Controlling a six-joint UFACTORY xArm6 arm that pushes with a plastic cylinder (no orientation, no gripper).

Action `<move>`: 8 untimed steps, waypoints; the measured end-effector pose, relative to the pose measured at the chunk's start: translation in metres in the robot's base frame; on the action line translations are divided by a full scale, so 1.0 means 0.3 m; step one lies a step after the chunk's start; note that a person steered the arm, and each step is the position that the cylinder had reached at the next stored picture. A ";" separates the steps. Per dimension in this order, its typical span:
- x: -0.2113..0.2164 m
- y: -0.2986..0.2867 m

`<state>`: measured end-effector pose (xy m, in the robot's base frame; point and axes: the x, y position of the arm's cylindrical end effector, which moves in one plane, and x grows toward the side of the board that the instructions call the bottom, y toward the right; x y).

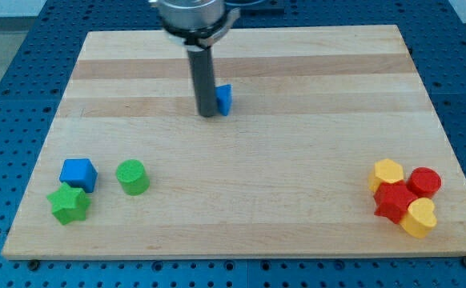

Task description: Push the blue cube into the blue triangle

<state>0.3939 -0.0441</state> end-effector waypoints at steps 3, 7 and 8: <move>0.086 -0.520; 0.492 -0.868; 0.617 -0.862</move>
<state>0.5789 -0.3026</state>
